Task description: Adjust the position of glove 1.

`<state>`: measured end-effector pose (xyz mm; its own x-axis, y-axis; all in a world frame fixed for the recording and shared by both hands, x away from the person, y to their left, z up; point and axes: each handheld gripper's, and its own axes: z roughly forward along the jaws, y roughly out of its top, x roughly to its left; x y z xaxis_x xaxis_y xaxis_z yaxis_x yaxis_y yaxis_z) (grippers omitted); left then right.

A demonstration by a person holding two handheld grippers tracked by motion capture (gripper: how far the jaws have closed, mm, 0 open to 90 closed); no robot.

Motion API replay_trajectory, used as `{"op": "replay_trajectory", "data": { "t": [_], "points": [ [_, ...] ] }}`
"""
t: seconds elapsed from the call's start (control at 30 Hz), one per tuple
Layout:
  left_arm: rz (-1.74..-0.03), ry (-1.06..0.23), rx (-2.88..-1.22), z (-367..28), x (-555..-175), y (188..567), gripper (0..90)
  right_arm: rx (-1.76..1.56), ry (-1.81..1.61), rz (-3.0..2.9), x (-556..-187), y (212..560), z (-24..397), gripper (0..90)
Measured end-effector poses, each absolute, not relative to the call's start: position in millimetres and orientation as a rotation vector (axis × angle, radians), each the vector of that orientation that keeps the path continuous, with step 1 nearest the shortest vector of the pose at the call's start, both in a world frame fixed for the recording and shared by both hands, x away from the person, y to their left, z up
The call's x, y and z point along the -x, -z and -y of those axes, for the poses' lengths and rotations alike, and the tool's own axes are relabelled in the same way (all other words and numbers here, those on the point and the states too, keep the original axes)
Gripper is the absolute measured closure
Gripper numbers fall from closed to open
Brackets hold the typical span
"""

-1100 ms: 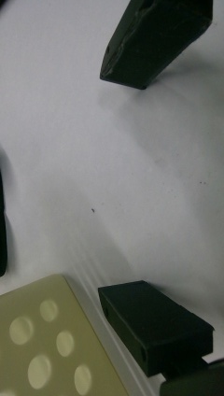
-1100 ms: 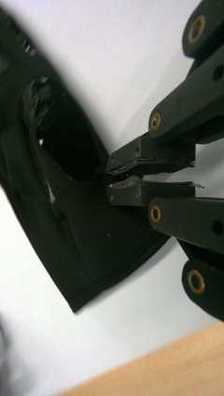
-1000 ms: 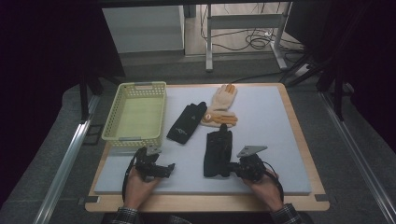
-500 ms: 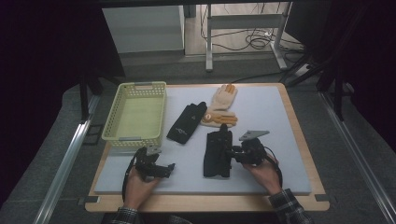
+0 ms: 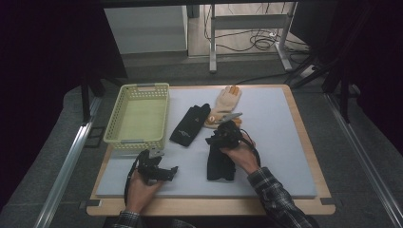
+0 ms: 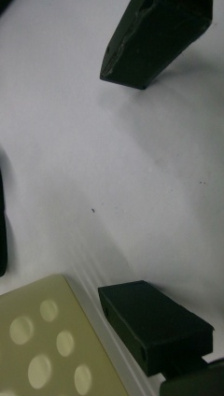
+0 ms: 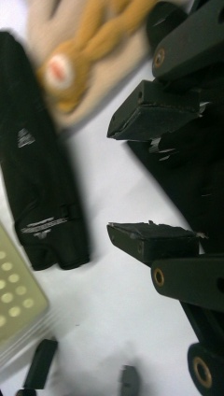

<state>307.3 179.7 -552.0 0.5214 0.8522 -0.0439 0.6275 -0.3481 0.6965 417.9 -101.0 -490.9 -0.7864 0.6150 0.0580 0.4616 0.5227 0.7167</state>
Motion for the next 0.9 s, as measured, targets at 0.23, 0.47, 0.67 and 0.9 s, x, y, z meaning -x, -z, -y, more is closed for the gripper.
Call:
{"op": "replay_trajectory", "data": {
  "t": [0.23,0.47,0.67,0.9],
  "points": [
    [-1.198,-0.432,-2.096,-179.9,-307.4,552.0,1.5,-0.874,-1.125,-2.603,-436.6,490.8,70.3,46.3],
    [-1.199,-0.430,-2.096,-179.9,-307.5,552.1,1.5,-0.874,-1.119,-2.605,-458.1,501.5,40.2,44.2],
    [-1.200,-0.429,-2.095,-179.9,-307.5,552.1,1.5,-0.891,-1.102,-2.597,-471.6,510.5,21.6,34.7],
    [-1.200,-0.429,-2.095,-179.8,-307.6,552.1,1.5,-0.868,-0.989,-2.610,-478.6,528.0,1.8,35.9]
  ]
}}
